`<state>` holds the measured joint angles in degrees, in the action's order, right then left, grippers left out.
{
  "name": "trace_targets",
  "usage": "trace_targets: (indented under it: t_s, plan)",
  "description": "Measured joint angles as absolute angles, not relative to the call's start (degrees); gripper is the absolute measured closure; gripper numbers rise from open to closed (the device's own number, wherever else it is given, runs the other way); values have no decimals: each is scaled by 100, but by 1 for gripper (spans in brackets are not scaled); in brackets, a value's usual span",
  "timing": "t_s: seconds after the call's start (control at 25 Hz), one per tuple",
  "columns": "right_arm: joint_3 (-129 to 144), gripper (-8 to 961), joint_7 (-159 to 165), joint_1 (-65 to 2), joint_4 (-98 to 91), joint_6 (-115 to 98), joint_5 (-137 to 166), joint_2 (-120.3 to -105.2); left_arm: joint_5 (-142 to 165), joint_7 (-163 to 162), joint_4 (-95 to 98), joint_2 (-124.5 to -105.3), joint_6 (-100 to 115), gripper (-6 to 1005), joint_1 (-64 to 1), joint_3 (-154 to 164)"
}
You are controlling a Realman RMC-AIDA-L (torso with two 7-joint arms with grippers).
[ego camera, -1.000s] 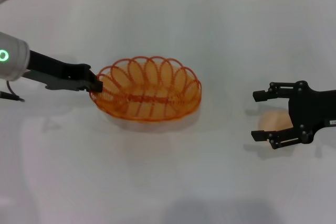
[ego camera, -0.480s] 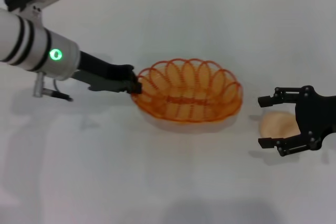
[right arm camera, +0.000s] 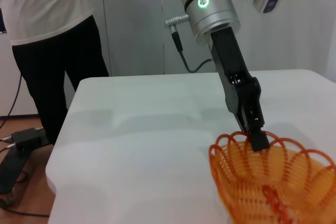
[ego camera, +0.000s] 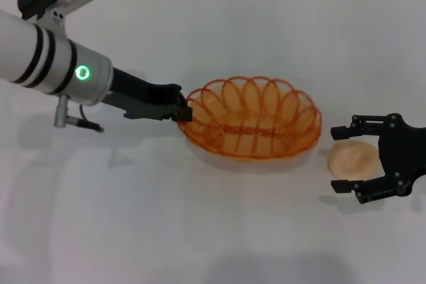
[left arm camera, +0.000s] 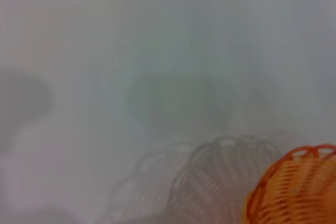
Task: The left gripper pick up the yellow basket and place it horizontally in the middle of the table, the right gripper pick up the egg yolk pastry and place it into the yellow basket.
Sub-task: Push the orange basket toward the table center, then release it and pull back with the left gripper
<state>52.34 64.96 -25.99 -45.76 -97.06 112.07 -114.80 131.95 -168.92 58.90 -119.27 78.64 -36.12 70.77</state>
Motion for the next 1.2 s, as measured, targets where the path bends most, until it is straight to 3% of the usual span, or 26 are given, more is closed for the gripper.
trace_targets:
  t_s: [0.24,0.44,0.56,0.96,1.2]
  plan:
    - [5214,93,6495,-2551,-4587,-9767,11174,-11481,13178,-16940,5866,-11914,7860,883,-3488,7037]
    - [5207,93,6502,-2548,-4588,-9789,11168,-11485,13137,-16923,5883,-11900,7874,672,-3448,7029]
    - [5203,94,6504,-2548,-4588,-9773,11166,-11487,13132,-16904,5891,-11887,7923,467,-3444,6954]
    - [5194,93,6526,-2564,-4564,-9668,11152,-11494,12923,-16120,6156,-11825,8206,399,-3384,5837]
    - [5194,94,6566,-2573,-4554,-9591,11151,-11496,11860,-14354,5824,-11573,8673,356,-3349,5181]
